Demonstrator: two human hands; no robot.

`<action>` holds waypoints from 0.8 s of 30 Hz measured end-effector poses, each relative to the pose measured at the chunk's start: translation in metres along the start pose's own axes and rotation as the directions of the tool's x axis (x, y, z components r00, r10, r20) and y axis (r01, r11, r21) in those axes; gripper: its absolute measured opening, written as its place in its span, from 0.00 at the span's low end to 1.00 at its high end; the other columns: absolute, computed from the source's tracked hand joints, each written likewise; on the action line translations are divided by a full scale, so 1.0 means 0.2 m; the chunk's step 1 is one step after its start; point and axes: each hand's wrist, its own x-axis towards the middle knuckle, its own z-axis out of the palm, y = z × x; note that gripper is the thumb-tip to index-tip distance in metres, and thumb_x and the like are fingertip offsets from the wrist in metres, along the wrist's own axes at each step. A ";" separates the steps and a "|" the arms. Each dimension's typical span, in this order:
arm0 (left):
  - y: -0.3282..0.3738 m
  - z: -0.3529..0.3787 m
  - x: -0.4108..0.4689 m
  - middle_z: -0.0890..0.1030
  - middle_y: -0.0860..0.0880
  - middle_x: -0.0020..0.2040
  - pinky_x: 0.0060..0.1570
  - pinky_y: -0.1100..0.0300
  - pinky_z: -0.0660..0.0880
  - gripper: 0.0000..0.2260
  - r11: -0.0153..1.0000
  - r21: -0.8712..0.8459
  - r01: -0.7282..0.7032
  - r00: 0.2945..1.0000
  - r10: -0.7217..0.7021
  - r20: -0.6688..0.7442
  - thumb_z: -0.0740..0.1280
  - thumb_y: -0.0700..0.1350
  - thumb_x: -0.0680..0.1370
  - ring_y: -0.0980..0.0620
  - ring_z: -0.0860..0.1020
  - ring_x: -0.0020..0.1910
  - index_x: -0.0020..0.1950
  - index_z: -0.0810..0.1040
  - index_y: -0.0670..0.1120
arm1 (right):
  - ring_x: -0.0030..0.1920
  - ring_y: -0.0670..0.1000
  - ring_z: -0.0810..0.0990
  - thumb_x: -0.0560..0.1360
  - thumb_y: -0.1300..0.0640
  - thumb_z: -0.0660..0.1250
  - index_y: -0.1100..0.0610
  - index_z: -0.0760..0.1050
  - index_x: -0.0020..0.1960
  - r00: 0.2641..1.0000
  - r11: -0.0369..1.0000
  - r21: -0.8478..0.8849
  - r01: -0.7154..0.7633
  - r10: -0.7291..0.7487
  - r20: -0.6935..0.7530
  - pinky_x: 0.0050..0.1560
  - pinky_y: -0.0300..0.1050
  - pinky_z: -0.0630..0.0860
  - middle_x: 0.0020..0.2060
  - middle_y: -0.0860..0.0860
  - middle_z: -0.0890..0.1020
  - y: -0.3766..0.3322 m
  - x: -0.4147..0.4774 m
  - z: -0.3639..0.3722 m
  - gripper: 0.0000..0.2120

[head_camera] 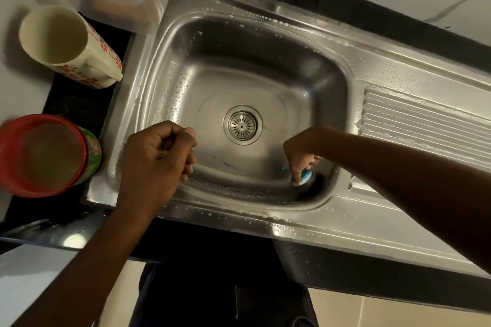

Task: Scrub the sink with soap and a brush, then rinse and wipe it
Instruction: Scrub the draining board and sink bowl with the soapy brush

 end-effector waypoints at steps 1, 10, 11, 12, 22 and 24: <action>0.00 0.00 0.00 0.80 0.43 0.31 0.32 0.54 0.77 0.12 1.000 0.002 -0.005 1.000 0.005 -0.008 0.68 0.40 0.84 0.45 0.78 0.28 0.42 0.81 0.40 | 0.36 0.49 0.78 0.71 0.45 0.80 0.58 0.80 0.46 1.000 0.999 -0.053 -0.015 0.014 -0.017 0.40 0.40 0.77 0.37 0.50 0.80 -0.01 0.01 -0.01 0.18; -0.01 -0.05 -0.06 0.81 0.43 0.32 0.34 0.54 0.78 0.12 0.999 0.024 -0.026 0.999 0.027 -0.047 0.69 0.42 0.84 0.45 0.79 0.29 0.42 0.82 0.41 | 0.56 0.52 0.83 0.72 0.45 0.79 0.51 0.79 0.62 0.925 0.897 -0.374 -0.236 0.089 -0.371 0.46 0.45 0.72 0.50 0.47 0.82 0.01 -0.04 -0.12 0.22; -0.01 -0.06 -0.07 0.81 0.43 0.32 0.34 0.53 0.79 0.12 0.999 0.022 -0.025 0.999 0.026 -0.048 0.69 0.42 0.84 0.45 0.79 0.29 0.42 0.82 0.41 | 0.51 0.52 0.83 0.72 0.45 0.79 0.51 0.80 0.61 0.918 0.901 -0.359 -0.244 0.096 -0.385 0.44 0.46 0.72 0.44 0.45 0.80 0.02 -0.06 -0.12 0.21; -0.01 -0.06 -0.08 0.81 0.43 0.32 0.34 0.52 0.79 0.12 1.000 0.018 -0.021 0.999 0.022 -0.048 0.69 0.42 0.84 0.45 0.79 0.29 0.42 0.82 0.41 | 0.46 0.52 0.81 0.71 0.45 0.79 0.51 0.80 0.61 0.921 0.907 -0.348 -0.238 0.096 -0.379 0.42 0.46 0.72 0.40 0.45 0.77 0.02 -0.07 -0.12 0.21; 0.03 -0.16 -0.19 0.80 0.43 0.31 0.32 0.53 0.78 0.13 0.999 -0.004 -0.032 0.998 0.031 -0.048 0.69 0.42 0.84 0.44 0.78 0.28 0.39 0.81 0.42 | 0.47 0.51 0.82 0.68 0.39 0.81 0.54 0.81 0.56 0.990 0.975 -0.199 -0.096 0.073 -0.119 0.54 0.43 0.80 0.45 0.47 0.84 -0.10 -0.17 0.00 0.26; 0.04 -0.20 -0.22 0.81 0.43 0.31 0.33 0.52 0.78 0.13 0.999 -0.002 -0.040 0.998 0.039 -0.055 0.69 0.42 0.84 0.45 0.78 0.28 0.39 0.81 0.42 | 0.36 0.48 0.80 0.66 0.38 0.82 0.55 0.82 0.44 0.992 0.982 -0.171 -0.085 0.067 -0.109 0.42 0.39 0.78 0.36 0.47 0.84 -0.08 -0.21 -0.02 0.22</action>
